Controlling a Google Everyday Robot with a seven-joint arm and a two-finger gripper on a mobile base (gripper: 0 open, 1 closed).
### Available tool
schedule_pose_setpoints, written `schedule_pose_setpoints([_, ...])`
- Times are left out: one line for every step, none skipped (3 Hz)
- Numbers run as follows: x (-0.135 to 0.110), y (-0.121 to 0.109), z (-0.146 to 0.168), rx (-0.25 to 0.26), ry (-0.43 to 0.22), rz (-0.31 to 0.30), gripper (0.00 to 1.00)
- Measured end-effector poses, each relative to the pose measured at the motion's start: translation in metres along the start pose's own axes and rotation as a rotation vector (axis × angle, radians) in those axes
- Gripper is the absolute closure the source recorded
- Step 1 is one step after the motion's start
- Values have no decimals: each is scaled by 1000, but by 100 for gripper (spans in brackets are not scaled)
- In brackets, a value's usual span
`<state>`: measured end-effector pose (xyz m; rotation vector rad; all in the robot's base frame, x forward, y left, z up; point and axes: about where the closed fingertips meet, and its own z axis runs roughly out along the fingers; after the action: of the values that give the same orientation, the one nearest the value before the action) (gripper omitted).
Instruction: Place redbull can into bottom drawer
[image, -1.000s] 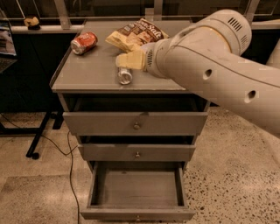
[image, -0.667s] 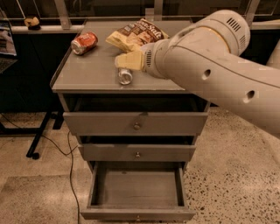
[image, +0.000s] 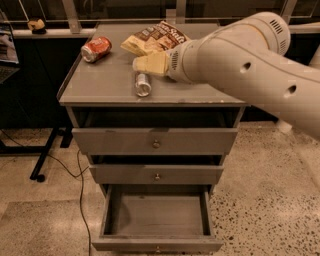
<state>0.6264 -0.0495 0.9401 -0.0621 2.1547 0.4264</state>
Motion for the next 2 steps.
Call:
schedule_pose_setpoints([-13,4,15,-71,32,-19,0])
schedule_pose_setpoints([-27,15,32,-133,46,-85,0])
